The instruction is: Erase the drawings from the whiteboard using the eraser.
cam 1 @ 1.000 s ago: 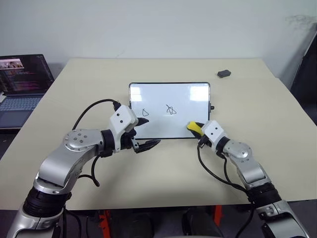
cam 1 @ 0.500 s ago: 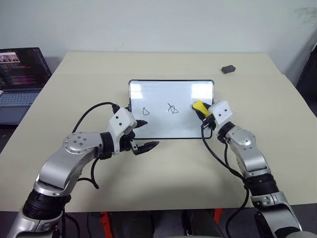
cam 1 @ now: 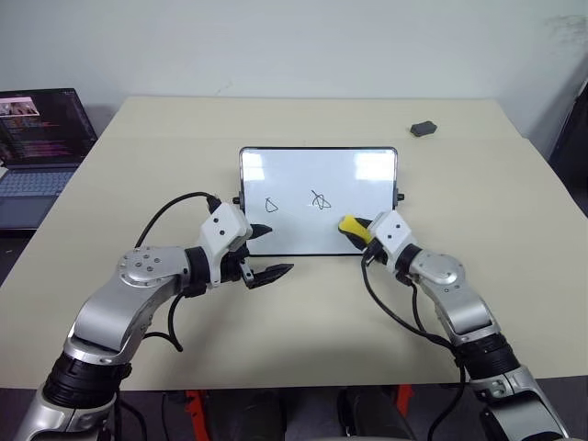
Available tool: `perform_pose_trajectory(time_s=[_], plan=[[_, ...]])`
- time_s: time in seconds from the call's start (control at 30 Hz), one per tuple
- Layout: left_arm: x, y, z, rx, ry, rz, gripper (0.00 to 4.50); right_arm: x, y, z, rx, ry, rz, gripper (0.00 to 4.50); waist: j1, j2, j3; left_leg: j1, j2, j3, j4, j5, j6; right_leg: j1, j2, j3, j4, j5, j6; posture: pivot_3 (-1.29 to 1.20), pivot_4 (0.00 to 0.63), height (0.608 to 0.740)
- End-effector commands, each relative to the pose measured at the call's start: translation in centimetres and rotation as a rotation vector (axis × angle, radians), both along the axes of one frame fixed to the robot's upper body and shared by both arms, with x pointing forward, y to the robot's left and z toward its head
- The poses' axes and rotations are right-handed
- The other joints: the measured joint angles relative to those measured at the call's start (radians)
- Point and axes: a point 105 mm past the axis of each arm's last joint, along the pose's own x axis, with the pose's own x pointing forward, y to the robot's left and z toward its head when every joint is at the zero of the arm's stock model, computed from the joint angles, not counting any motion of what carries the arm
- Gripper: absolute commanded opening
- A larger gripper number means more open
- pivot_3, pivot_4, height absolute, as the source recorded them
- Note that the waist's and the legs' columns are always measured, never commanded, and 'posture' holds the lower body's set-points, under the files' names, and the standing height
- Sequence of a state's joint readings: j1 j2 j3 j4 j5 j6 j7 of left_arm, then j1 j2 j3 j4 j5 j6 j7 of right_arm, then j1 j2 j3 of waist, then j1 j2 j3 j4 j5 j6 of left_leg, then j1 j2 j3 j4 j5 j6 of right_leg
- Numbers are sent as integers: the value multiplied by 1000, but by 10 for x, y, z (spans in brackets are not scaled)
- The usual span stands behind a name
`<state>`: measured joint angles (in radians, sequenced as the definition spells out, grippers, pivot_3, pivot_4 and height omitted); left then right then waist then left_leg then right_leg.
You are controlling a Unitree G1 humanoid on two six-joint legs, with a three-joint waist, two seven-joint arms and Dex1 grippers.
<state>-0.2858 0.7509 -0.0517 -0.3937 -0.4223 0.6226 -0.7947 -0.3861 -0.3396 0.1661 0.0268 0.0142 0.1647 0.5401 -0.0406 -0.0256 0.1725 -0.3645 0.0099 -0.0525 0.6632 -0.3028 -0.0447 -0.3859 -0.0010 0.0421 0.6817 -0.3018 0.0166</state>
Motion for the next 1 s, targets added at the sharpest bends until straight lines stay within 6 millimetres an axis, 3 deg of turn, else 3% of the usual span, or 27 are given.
perform_pose_trajectory(time_s=[0.03,0.47,0.77,1.0], plan=[[2,0,11,-6,-60,3,4500,-3,-10,24,98,-25,-12,1093,7,0,0,-1,0,0,0,0,0,-1,0,0,0,0,0,0,150,740],[13,12,16,-5,-96,92,4500,-39,-6,25,86,71,146,1092,10,0,1,-4,0,-1,-1,0,0,-3,0,-1,-1,-2,0,0,150,740],[11,22,20,5,-114,159,4500,-37,8,38,98,13,195,1092,9,0,1,-4,0,-1,-1,0,0,-3,0,-1,-2,-2,0,0,150,740],[10,19,29,-24,-154,173,4500,-23,15,58,71,-133,184,1091,10,0,1,-4,0,-1,0,0,0,-3,0,-1,-1,-2,0,0,150,740]])
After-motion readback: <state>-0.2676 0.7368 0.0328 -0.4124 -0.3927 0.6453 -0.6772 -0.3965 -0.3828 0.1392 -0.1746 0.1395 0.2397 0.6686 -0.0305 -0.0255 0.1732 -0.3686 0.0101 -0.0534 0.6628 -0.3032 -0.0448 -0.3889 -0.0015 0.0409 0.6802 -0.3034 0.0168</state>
